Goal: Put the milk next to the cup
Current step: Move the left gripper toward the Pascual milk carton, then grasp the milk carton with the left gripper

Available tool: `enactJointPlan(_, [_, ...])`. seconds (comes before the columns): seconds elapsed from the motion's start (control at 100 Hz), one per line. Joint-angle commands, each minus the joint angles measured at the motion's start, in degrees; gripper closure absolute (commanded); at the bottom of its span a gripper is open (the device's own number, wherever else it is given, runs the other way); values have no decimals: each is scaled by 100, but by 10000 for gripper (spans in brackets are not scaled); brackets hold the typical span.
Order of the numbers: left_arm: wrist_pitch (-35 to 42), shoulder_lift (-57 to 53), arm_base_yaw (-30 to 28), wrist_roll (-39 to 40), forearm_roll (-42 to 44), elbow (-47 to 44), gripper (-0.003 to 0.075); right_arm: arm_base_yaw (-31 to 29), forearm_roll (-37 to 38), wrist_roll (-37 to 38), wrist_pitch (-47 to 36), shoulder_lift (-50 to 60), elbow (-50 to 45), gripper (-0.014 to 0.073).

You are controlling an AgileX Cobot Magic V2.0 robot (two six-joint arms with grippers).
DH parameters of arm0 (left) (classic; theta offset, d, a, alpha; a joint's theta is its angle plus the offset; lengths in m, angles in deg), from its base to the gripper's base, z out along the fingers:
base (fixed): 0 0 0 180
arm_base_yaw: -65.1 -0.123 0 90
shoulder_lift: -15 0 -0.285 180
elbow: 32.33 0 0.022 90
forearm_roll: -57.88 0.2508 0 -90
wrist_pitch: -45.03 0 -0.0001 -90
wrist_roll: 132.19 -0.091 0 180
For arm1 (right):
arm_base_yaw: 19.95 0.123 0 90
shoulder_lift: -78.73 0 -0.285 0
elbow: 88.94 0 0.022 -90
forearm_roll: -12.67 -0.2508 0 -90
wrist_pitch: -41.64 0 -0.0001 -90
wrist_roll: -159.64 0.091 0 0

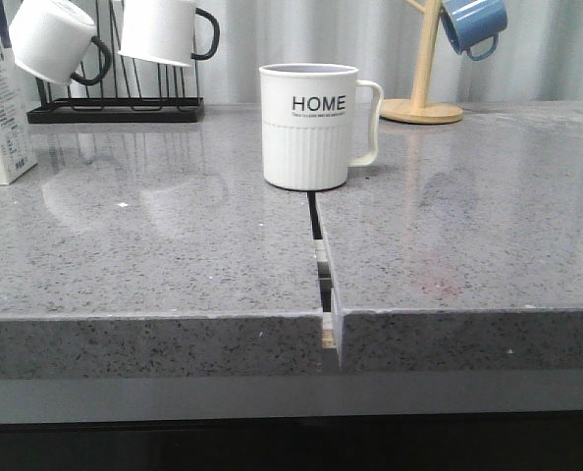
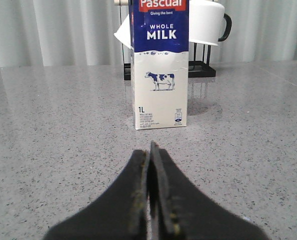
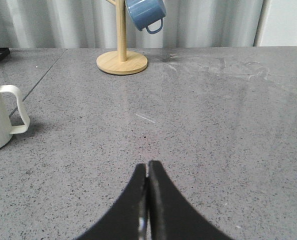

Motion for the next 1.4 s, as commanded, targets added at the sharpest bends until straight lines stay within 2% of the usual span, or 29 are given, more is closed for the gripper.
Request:
enactJointPlan(0.0, [444, -176, 21, 46, 4, -290, 741, -37, 32, 1, -419, -18, 150, 715])
enactJointPlan(0.25, [507, -176, 21, 46, -6, -290, 741, -37, 32, 1, -426, -18, 150, 715])
enactJointPlan(0.42, [480, -176, 21, 46, -487, -46, 741, -37, 32, 1, -426, -18, 150, 715])
enactJointPlan(0.61, [-61, 322, 21, 46, -486, 869, 741, -37, 32, 1, -426, -18, 150, 715])
enactJointPlan(0.75, [-816, 1229, 21, 46, -656, 1736, 741, -37, 32, 1, -426, -18, 150, 715])
enactJointPlan(0.85, [-1073, 2047, 21, 46, -720, 2286, 741, -37, 32, 1, -425, -24, 150, 715])
enactJointPlan(1.03, [-881, 3211, 21, 46, -720, 2941, 741, -37, 32, 1, -425, -24, 150, 715])
enactJointPlan(1.27, [-198, 4258, 21, 35, -720, 3095, 738, -37, 32, 1, -425, -24, 150, 715])
enactJointPlan(1.32, [-132, 4376, 34, 35, -720, 3095, 717, -37, 32, 1, -425, -24, 150, 715])
enactJointPlan(1.39, [-91, 4473, 88, 24, -720, 3095, 620, -37, 32, 1, -425, -24, 150, 715])
